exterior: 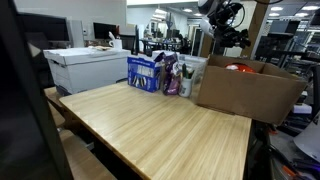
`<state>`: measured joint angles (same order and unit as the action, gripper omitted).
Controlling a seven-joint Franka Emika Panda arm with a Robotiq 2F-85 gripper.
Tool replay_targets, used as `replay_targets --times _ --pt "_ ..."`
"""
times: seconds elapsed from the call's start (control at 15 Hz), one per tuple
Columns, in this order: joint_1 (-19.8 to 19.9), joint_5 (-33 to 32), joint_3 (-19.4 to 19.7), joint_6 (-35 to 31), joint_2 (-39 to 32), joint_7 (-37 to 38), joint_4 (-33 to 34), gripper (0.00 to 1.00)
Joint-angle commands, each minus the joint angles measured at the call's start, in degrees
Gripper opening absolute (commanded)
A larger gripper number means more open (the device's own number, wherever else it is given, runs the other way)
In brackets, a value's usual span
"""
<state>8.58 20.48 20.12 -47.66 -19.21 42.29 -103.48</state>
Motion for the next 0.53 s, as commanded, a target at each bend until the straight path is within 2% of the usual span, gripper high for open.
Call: replay_targets --times 0.0,0.07,0.2,0.47 --pt "0.78 -3.60 1.09 -4.77 5.61 2.51 -4.00 0.03" --pt "0.97 -5.35 1.38 -7.45 6.56 2.64 -4.52 0.24" --pt "1.53 -9.37 1.46 -11.81 7.67 1.68 -5.31 0.29" --pt "2.78 -13.47 1.53 -22.66 10.49 2.19 -8.55 0.51"
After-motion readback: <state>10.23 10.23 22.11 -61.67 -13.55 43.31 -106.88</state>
